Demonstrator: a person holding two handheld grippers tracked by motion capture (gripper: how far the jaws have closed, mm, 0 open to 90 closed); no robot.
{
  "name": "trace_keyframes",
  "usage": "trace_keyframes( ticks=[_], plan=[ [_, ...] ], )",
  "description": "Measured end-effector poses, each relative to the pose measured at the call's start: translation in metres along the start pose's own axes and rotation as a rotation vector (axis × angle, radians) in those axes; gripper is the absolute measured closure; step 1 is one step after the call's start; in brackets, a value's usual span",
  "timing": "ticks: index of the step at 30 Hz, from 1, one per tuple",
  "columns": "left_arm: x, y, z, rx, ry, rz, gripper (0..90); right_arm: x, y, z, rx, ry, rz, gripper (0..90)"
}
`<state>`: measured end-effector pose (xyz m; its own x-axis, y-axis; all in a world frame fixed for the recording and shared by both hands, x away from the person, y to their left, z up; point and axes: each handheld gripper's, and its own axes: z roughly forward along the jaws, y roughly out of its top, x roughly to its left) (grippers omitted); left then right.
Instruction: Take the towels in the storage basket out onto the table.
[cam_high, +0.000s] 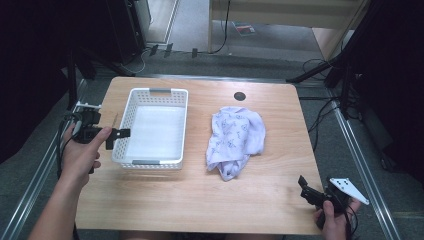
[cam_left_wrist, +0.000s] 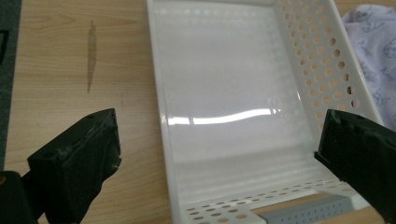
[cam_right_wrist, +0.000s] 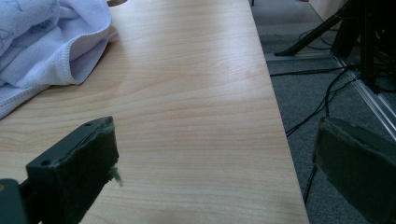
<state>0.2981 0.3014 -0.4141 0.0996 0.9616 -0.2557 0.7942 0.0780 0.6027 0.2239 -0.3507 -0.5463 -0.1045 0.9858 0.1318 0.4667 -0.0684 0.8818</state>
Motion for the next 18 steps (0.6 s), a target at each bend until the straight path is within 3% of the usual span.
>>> trace_keyframes(
  ticks=[5, 9, 13, 16, 18],
  plan=[
    [0.012, -0.025, -0.012, -0.091, -0.014, -0.029, 0.0, 0.0, 0.0, 0.0, 0.002, -0.003, 0.0, 0.5],
    [0.028, -0.055, -0.013, -0.157, -0.006, -0.049, 0.0, 0.001, 0.0, 0.0, 0.004, -0.004, 0.001, 0.5],
    [0.039, -0.073, -0.012, -0.207, -0.008, -0.067, 0.0, 0.001, 0.0, 0.0, 0.006, -0.005, 0.001, 0.5],
    [0.05, -0.093, -0.013, -0.297, -0.031, -0.064, 0.0, 0.001, 0.0, 0.0, 0.008, -0.008, 0.002, 0.5],
    [0.057, -0.106, -0.013, -0.358, -0.021, -0.063, 0.0, 0.001, 0.0, 0.0, 0.008, -0.008, 0.001, 0.5]
  ],
)
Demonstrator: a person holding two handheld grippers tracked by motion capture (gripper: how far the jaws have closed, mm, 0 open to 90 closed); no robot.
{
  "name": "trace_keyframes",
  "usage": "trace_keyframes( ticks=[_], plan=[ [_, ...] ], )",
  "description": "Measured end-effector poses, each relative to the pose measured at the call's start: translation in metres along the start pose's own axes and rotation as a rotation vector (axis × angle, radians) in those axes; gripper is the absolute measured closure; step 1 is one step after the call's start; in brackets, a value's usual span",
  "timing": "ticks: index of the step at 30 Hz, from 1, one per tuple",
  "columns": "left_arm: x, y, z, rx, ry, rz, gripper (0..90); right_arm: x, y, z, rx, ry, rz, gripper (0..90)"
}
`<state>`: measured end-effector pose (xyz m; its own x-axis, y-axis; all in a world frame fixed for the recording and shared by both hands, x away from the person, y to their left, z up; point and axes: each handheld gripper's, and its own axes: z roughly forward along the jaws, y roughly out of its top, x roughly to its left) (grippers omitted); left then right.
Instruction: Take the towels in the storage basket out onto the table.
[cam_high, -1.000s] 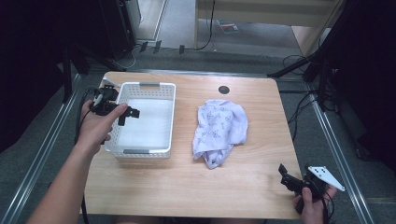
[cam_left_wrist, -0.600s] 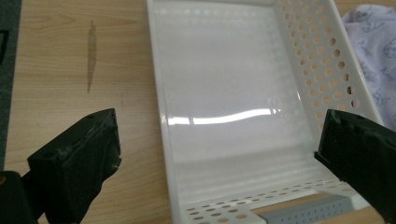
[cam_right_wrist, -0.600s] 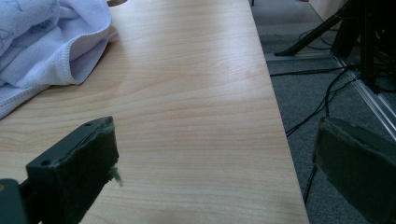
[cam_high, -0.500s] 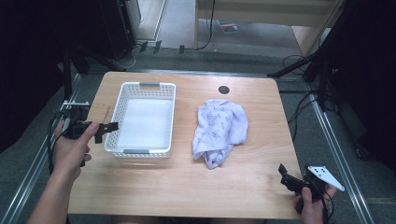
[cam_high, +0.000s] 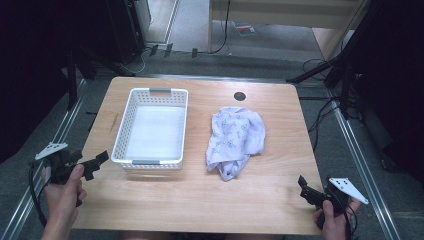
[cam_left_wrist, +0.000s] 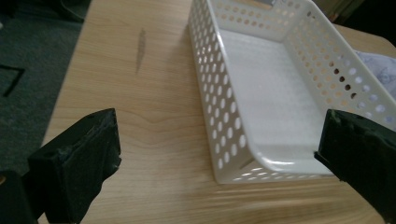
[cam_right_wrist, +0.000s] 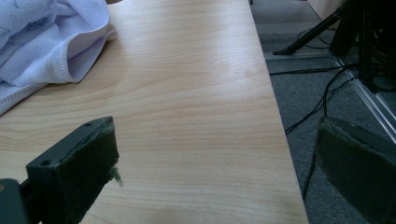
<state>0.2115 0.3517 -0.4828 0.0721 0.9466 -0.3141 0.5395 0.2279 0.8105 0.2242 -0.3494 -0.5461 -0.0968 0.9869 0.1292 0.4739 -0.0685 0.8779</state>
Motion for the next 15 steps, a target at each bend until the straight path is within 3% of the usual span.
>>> trace_keyframes(
  ticks=[2, 6, 8, 11, 15],
  plan=[
    [0.011, -0.016, -0.004, -0.058, 0.017, 0.006, 0.0, 0.0, 0.0, 0.0, 0.002, -0.002, -0.006, 0.5],
    [0.023, -0.031, -0.005, -0.094, 0.034, 0.018, 0.0, 0.0, 0.0, 0.001, 0.005, -0.005, -0.008, 0.5],
    [0.031, -0.041, -0.006, -0.109, 0.051, 0.018, 0.0, 0.0, 0.0, 0.001, 0.005, -0.007, -0.01, 0.5],
    [0.041, -0.052, -0.008, -0.114, 0.045, 0.006, 0.0, 0.0, 0.0, 0.001, 0.009, -0.007, -0.006, 0.5],
    [0.041, -0.065, -0.006, -0.118, 0.065, 0.055, 0.0, 0.0, 0.0, 0.001, 0.011, -0.007, 0.004, 0.5]
  ],
)
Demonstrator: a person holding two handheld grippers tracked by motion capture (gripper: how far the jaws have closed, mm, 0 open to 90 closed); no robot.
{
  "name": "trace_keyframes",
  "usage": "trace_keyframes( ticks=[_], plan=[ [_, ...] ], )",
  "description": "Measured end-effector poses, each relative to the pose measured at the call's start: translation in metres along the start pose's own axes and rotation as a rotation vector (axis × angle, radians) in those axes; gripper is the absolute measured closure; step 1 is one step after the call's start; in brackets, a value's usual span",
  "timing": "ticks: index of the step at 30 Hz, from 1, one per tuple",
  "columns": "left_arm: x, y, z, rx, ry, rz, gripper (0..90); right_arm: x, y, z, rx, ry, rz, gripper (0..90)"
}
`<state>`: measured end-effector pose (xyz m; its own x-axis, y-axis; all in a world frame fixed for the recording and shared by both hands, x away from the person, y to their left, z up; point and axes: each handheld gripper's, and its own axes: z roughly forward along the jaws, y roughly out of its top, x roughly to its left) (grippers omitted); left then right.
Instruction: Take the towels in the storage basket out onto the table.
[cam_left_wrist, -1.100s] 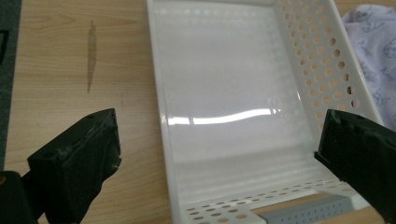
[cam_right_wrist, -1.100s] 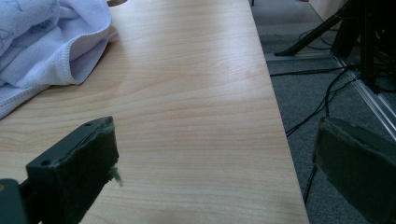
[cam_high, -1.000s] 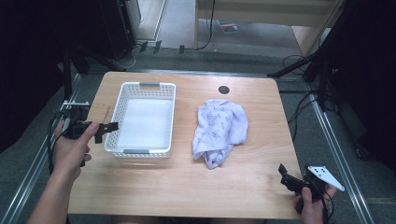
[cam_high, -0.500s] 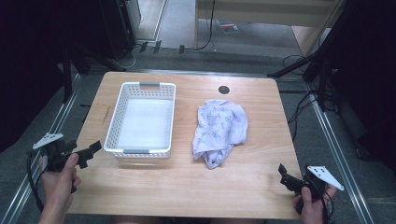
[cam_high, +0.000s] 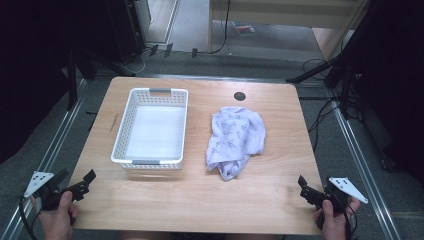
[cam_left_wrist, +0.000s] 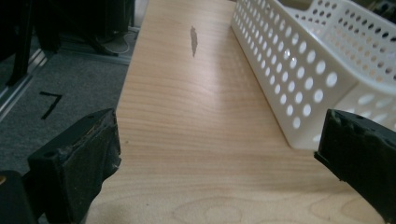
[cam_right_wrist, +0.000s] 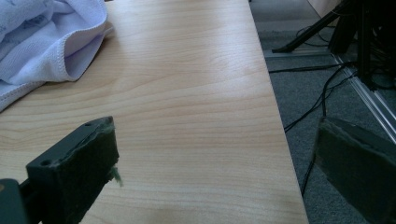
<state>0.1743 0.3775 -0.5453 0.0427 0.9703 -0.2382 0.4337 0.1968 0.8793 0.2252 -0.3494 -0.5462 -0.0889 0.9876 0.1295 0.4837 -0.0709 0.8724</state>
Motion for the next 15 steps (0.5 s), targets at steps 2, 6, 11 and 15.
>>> trace_keyframes(
  ticks=[2, 6, 11, 15],
  plan=[
    [-0.005, -0.001, 0.002, 0.002, 0.013, 0.032, 0.0, 0.0, 0.0, 0.0, -0.002, 0.001, 0.0, 0.5],
    [-0.008, -0.003, 0.008, 0.026, 0.015, 0.035, 0.0, -0.001, 0.0, 0.0, -0.002, 0.002, 0.002, 0.5],
    [-0.008, -0.004, 0.01, 0.039, 0.034, 0.037, 0.0, -0.001, 0.0, 0.0, -0.007, 0.002, 0.0, 0.5],
    [-0.013, -0.005, 0.012, 0.042, 0.05, 0.059, 0.0, -0.002, 0.0, -0.001, -0.001, 0.006, 0.011, 0.5]
  ],
)
